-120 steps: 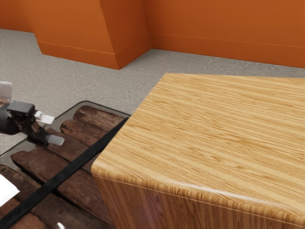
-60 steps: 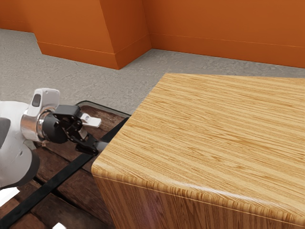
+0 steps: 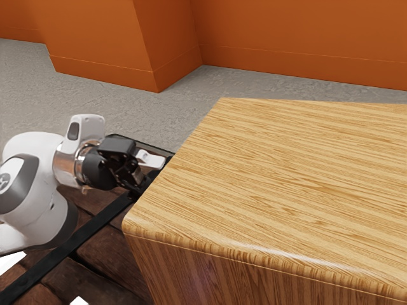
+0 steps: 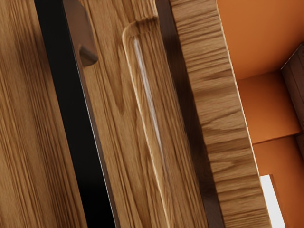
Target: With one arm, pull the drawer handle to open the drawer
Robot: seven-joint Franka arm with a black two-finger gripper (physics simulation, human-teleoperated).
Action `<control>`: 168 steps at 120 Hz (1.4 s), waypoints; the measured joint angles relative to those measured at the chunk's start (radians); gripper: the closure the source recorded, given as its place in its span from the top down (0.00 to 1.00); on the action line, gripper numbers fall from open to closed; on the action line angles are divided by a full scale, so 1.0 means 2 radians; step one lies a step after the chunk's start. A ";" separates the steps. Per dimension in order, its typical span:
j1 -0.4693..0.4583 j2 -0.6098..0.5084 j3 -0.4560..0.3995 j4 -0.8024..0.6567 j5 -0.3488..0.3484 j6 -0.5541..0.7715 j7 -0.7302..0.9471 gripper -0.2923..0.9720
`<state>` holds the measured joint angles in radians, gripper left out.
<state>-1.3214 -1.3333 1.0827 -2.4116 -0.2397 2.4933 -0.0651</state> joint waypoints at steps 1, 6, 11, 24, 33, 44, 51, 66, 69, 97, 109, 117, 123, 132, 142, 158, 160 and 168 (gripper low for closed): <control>0.000 0.000 0.000 0.000 0.000 0.000 0.000 0.69; 0.001 0.000 0.000 0.000 0.000 0.001 0.001 0.60; 0.002 0.000 0.000 0.000 0.000 0.001 0.001 0.52; 0.003 0.000 0.000 0.000 0.003 -0.002 -0.001 0.35; 0.006 -0.001 0.000 0.000 0.004 -0.004 -0.003 0.28; 0.009 -0.001 0.002 0.000 0.006 -0.012 -0.006 0.21; 0.008 -0.001 0.007 0.000 0.006 -0.017 -0.008 0.19; 0.013 0.000 0.010 0.000 0.007 -0.029 -0.010 0.17; 0.018 0.000 0.010 0.001 0.008 -0.031 -0.011 0.17; 0.085 0.001 0.006 0.002 0.023 -0.068 -0.026 0.15; 0.115 0.001 0.003 0.006 0.029 -0.086 -0.031 0.15; 0.136 0.001 0.001 0.013 0.033 -0.101 -0.033 0.15; 0.151 0.001 0.000 0.018 0.037 -0.112 -0.034 0.15; 0.169 0.001 0.001 0.031 0.040 -0.132 -0.034 0.15; 0.185 0.001 0.004 0.050 0.045 -0.156 -0.034 0.15; 0.212 0.001 0.012 0.084 0.054 -0.198 -0.031 0.16; 0.216 0.001 0.013 0.087 0.055 -0.203 -0.030 0.16; 0.225 0.001 0.015 0.104 0.061 -0.223 -0.028 0.16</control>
<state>-0.8715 -1.3318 1.1125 -2.2034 -0.1187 2.0465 -0.1217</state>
